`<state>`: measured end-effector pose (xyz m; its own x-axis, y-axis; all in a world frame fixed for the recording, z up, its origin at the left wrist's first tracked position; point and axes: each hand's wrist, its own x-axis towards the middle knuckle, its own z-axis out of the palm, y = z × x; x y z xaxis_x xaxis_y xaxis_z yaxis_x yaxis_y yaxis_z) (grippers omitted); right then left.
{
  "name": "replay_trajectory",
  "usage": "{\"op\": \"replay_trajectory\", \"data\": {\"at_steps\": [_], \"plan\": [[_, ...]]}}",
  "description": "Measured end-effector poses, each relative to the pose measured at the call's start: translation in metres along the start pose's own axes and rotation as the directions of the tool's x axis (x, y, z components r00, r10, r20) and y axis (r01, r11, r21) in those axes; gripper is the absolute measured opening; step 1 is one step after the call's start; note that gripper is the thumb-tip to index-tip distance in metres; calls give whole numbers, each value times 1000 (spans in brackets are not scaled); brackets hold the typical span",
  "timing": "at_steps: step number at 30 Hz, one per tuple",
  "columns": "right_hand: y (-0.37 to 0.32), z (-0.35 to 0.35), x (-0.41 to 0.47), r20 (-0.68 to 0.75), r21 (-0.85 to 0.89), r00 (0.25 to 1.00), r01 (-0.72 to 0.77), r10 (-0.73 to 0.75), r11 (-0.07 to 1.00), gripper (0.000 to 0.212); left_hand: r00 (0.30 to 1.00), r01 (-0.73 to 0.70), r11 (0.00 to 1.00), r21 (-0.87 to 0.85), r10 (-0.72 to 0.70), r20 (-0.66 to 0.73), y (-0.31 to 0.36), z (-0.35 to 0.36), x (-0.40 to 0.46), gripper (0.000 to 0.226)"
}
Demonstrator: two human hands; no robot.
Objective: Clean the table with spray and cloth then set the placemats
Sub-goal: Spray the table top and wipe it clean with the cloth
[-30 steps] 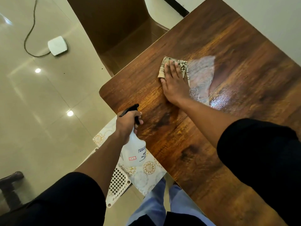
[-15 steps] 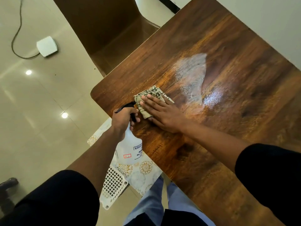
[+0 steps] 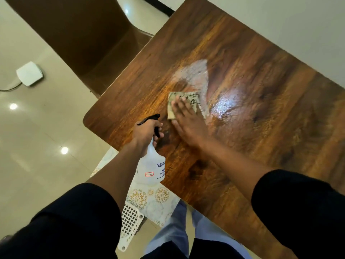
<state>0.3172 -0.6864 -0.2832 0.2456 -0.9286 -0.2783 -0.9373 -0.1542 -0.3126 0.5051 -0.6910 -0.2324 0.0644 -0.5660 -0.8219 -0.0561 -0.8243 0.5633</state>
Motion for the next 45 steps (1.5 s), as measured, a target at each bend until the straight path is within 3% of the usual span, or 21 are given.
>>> {"op": "replay_trajectory", "data": {"at_steps": [3, 5, 8, 12, 16, 18, 21, 24, 26, 28, 31, 34, 37, 39, 42, 45], "plan": [[28, 12, -48, 21, -114, 974, 228, -227, 967, 65, 999, 14, 998, 64, -17, 50, 3, 20, -1, 21], [53, 10, -63, 29, -157, 973, 229, -227, 961, 64, 996, 15, 995, 99, -24, 90, 5, 30, -2, 21], [89, -4, -63, -11, -88, 1000, -28, 28, 996, 67, 993, 7, 993, 122, -21, 117, 4, 39, -2, 19], [113, -25, -44, -82, 75, 906, -410, 415, 909, 67, 995, -11, 993, 121, -1, 99, 2, 39, -2, 17], [80, -18, -23, -123, 148, 829, -528, 545, 837, 67, 999, -24, 997, 68, 22, 32, 3, 32, 1, 12], [46, -6, -21, -114, 114, 892, -426, 438, 898, 67, 998, -64, 997, 35, 64, -22, 2, 30, 3, 12], [-4, 16, -30, -71, 61, 991, -110, 115, 992, 65, 987, -142, 990, 13, 143, -80, 2, 29, 6, 19], [-6, 26, -33, -52, -7, 993, 102, -103, 995, 63, 981, -174, 985, 7, 174, -82, 6, 32, 8, 18], [16, 17, -29, -50, -37, 992, 114, -116, 993, 63, 983, -165, 986, 18, 166, -83, 9, 32, 9, 18], [45, 1, -23, -81, 7, 994, -72, 73, 997, 65, 986, -146, 989, 29, 147, -73, 10, 33, 11, 15], [104, -25, -11, -144, 80, 904, -394, 402, 916, 66, 989, -128, 991, 37, 130, -71, 6, 33, 17, 31], [134, -37, -3, -140, 133, 842, -505, 521, 853, 66, 987, -125, 990, 60, 130, -91, 1, 34, 20, 36], [114, -30, 10, -159, 136, 807, -552, 568, 822, 66, 988, -136, 989, 56, 139, -63, 4, 34, 16, 26], [81, -25, 20, -140, 116, 857, -483, 495, 868, 66, 989, -143, 988, 55, 145, -41, 11, 33, 13, 15], [28, -14, 29, -85, 73, 969, -225, 231, 972, 66, 987, -150, 987, 66, 153, -44, 21, 33, 12, 16], [8, -2, 28, -62, -12, 998, -2, 1, 1000, 66, 987, -143, 986, 85, 149, -59, 29, 35, 14, 16]]}}
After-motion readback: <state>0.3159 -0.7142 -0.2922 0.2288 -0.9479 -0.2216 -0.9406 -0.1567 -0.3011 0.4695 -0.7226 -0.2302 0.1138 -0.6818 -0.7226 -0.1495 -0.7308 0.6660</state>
